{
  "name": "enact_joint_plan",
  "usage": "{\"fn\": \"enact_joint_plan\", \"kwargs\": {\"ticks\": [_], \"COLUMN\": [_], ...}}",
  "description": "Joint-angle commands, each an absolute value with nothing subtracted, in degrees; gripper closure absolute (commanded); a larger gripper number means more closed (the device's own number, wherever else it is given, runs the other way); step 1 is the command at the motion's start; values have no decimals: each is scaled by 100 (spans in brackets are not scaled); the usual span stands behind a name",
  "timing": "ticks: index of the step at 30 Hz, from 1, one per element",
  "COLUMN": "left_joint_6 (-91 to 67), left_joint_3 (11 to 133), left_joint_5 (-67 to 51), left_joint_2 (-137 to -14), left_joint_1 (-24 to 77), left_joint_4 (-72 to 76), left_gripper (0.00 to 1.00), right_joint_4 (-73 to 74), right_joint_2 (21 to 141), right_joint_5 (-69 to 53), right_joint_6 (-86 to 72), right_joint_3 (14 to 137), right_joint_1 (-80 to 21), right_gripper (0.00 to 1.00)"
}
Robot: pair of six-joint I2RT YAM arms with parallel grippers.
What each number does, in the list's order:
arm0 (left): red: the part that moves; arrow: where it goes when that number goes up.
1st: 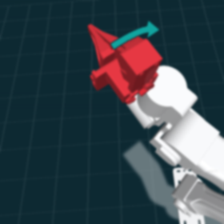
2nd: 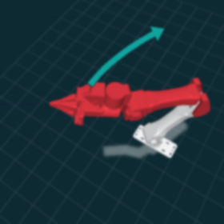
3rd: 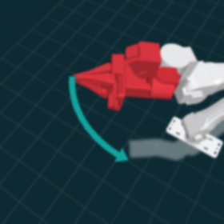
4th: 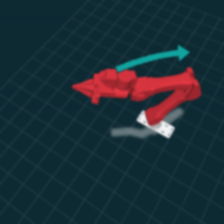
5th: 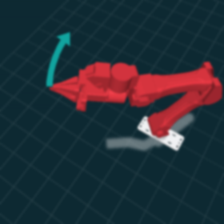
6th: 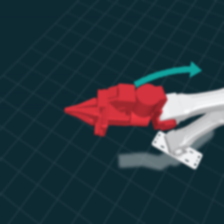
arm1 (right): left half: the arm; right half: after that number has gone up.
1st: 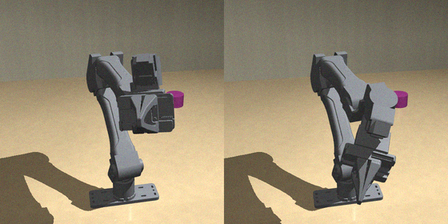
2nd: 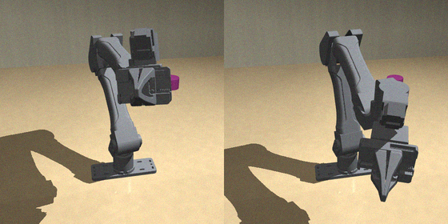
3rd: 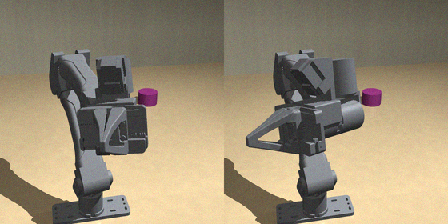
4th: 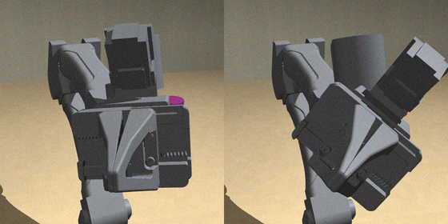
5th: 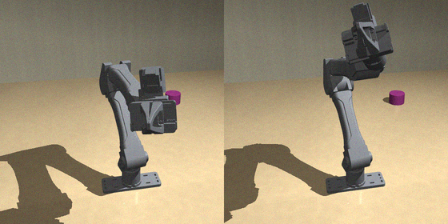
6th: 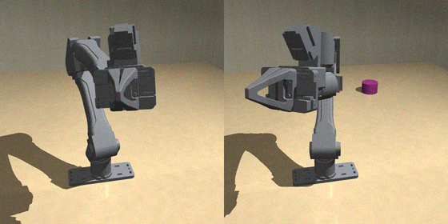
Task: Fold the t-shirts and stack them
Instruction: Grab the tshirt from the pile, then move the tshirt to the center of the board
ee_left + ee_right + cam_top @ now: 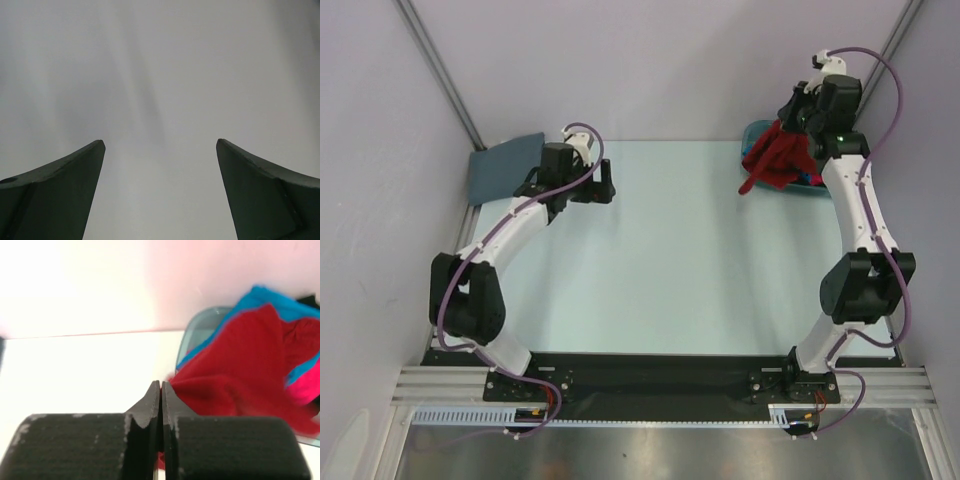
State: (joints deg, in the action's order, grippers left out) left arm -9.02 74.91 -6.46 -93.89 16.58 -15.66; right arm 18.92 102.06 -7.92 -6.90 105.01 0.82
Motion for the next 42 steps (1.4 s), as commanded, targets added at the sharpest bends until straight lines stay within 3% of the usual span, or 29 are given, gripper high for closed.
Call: {"fn": "enact_joint_plan", "kwargs": {"ticks": [1, 9, 14, 16, 22, 29, 34, 38, 42], "left_joint_6": [-993, -1063, -1046, -1046, -1063, -958, -1055, -1090, -1099], "left_joint_3": [7383, 7111, 6970, 6952, 6777, 6829, 6855, 6847, 6733], "left_joint_5": [-817, -896, -861, -870, -862, -738, -1159, -1266, -1082], "left_joint_2": [-8904, -8245, -7937, -7840, -7524, -7207, -7198, -7190, -7032], "left_joint_1": [1714, 1758, 1767, 1767, 1767, 1775, 1775, 1793, 1793], "left_joint_4": [-1503, -1617, -1696, -1740, -1819, -2013, -1925, -1872, -1872], "left_gripper": [0, 0, 0, 0, 0, 0, 0, 0, 0], "right_joint_4": [1933, 2452, 2408, 2923, 4165, 4192, 4807, 4773, 4264], "right_joint_2": [9529, 7965, 6971, 6856, 7101, 6864, 7320, 7935, 8735], "right_joint_5": [-1186, -923, -703, -756, -1792, -1494, -1740, -2871, -3069], "right_joint_6": [-528, -273, -325, -273, -220, -211, -18, -166, -449], "right_joint_3": [10345, 10135, 9782, 10176, 11048, 11020, 11794, 12225, 11859], "right_joint_1": [-52, -975, -1081, -1081, -1194, -1371, -1380, -1423, -2411], "right_gripper": [100, 100, 100, 100, 100, 100, 100, 100, 100]}}
